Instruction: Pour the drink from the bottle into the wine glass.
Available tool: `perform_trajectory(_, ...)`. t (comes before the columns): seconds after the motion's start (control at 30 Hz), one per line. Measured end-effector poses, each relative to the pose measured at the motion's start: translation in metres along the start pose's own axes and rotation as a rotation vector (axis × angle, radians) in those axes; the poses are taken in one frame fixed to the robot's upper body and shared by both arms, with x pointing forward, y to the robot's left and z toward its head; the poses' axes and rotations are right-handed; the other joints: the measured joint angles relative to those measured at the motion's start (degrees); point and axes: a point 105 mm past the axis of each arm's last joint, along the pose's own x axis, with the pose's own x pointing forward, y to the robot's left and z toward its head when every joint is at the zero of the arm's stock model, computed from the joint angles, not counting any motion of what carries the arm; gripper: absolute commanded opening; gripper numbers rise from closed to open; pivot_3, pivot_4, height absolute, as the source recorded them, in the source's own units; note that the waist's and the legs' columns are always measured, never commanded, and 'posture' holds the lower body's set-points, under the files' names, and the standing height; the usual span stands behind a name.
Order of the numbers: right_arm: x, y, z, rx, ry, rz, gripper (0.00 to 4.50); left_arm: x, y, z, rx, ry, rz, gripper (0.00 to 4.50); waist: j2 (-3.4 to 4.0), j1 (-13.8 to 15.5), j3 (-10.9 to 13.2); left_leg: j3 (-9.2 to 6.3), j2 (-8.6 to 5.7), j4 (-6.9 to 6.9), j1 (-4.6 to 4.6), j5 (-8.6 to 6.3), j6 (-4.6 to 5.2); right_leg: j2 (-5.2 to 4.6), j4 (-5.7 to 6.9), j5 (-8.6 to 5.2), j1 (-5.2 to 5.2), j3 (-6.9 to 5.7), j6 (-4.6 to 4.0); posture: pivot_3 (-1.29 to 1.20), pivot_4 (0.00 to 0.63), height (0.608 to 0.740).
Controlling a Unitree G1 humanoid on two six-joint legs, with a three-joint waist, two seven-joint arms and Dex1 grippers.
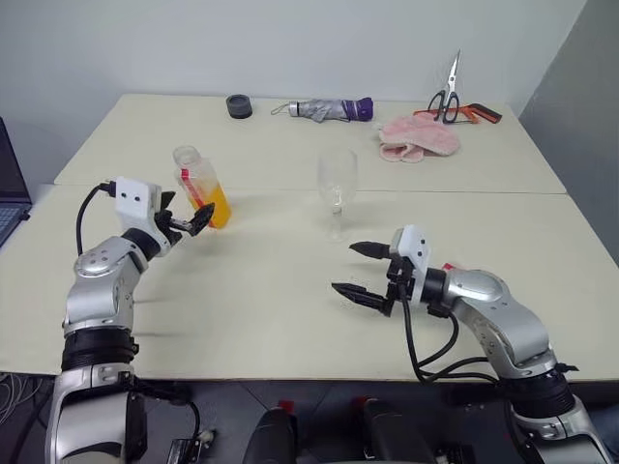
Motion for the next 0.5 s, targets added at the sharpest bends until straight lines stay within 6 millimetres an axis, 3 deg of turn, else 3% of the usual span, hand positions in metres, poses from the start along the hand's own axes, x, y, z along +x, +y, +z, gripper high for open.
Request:
perform_trajectory(0.47,0.005,0.001,0.005,-0.013,-0.016,0.009,4.47,0.025,0.004,0.018,0.001,-0.057,-0.009,4.50,-0.01,0.01,0.00,-0.03,-0.03,0.02,-0.03,0.00,0.00,0.02,0.01,0.00,0.00,-0.06,0.00,0.00,0.150,0.740)
perform_trajectory(0.5,0.005,0.001,0.006,-0.013,-0.020,0.009,4.49,0.027,0.003,0.019,-0.001,-0.059,-0.013,4.31,-0.01,0.01,-0.01,-0.03,-0.03,0.02,-0.03,0.00,0.00,0.02,0.01,0.00,0.00,-0.06,0.00,0.00,0.150,0.740)
